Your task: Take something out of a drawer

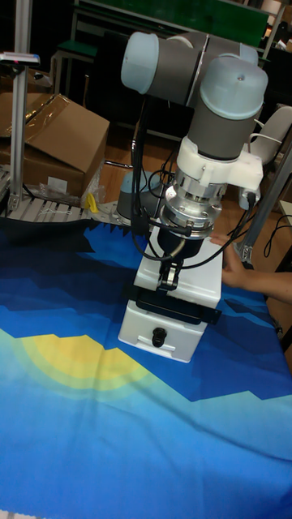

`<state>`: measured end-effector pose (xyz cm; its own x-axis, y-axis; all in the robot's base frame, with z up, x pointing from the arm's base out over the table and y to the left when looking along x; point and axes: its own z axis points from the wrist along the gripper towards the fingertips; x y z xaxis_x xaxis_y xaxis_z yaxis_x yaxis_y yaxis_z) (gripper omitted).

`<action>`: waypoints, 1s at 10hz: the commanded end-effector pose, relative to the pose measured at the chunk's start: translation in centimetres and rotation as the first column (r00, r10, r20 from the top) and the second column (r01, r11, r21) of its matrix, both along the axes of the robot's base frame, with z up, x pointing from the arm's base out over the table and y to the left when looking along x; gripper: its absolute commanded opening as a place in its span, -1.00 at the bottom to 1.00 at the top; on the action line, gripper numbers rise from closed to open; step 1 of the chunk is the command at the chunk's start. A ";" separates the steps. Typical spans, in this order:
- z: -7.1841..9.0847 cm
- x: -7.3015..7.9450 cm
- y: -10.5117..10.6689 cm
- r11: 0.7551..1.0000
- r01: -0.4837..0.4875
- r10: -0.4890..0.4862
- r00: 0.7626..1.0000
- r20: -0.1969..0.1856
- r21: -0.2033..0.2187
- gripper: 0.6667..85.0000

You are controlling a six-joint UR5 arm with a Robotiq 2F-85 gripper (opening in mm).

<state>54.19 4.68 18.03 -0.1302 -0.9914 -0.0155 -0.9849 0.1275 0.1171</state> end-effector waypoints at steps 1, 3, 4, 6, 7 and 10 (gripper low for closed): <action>1.6 -0.4 -0.1 0.999 0.035 -0.035 0.999 -0.002 -0.008 -0.99; 1.9 -0.3 -0.3 0.998 0.052 -0.052 0.999 0.013 -0.022 -0.99; 1.9 -0.2 -0.3 0.998 0.060 -0.059 0.998 0.015 -0.022 -0.99; 1.9 0.3 0.2 0.995 0.099 -0.098 0.995 0.034 -0.003 -0.99; 1.8 1.0 0.2 0.992 0.127 -0.126 0.990 0.059 -0.005 -0.99; 1.8 2.1 0.1 0.988 0.153 -0.151 0.983 0.102 -0.004 -0.99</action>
<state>55.45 4.46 19.63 -0.2516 -0.9678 -0.0047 -0.9668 0.2512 0.0466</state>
